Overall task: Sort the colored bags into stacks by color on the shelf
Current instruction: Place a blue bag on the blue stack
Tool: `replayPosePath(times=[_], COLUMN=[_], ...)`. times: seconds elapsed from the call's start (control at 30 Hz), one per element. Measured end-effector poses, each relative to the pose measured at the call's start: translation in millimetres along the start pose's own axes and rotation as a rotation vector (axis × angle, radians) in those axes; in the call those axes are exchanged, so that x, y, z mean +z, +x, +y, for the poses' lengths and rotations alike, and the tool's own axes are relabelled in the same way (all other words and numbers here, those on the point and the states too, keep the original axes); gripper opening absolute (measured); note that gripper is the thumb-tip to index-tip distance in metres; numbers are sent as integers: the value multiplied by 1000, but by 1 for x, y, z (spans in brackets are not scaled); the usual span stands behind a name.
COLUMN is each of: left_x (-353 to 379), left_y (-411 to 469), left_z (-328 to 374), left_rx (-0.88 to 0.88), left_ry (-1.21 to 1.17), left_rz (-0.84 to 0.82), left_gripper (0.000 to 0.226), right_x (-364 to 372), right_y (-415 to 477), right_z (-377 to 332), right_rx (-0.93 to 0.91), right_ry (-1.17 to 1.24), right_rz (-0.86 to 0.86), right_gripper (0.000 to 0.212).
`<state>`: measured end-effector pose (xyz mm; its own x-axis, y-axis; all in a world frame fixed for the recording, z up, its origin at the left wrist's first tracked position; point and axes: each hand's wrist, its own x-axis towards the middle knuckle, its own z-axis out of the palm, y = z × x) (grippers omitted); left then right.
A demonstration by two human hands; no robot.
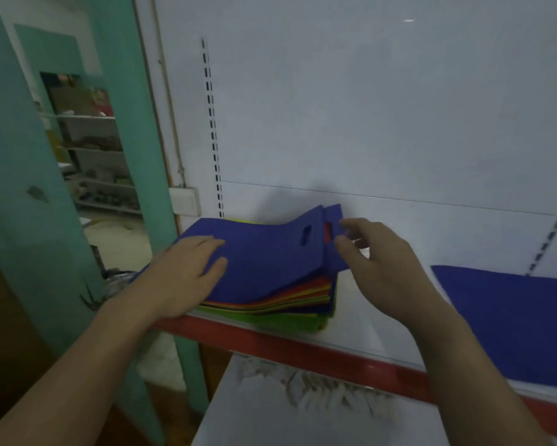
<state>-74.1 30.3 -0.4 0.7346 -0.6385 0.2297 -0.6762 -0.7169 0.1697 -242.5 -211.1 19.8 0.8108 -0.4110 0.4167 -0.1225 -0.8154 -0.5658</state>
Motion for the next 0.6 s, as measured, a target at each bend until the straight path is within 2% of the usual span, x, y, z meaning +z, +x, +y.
replayPosePath(times=[0.03, 0.1, 0.17, 0.23, 0.33, 0.47, 0.6], left_x=[4, 12, 22, 29, 31, 22, 10], left_y=[4, 11, 15, 16, 6, -12, -19], left_z=[-9, -19, -22, -20, -16, -17, -30], left_rx=[4, -4, 19, 56, 93, 134, 31], left_ry=[-19, -72, -106, -156, -262, -352, -338], left_rz=[-64, -193, -249, -241, -232, -190, -86], left_gripper=[93, 73, 66, 75, 75, 64, 61], right_x=[7, 17, 22, 25, 29, 35, 27], right_y=[2, 4, 3, -1, -9, -29, -46], right_z=[-6, -16, -27, -35, -38, -37, -36], right_rx=[22, 77, 142, 206, 268, 274, 257], right_ry=[-5, -61, -117, -132, -109, 49, 124], right_rz=[14, 26, 47, 57, 100, 366, 532], right_gripper=[35, 37, 48, 59, 45, 29, 23])
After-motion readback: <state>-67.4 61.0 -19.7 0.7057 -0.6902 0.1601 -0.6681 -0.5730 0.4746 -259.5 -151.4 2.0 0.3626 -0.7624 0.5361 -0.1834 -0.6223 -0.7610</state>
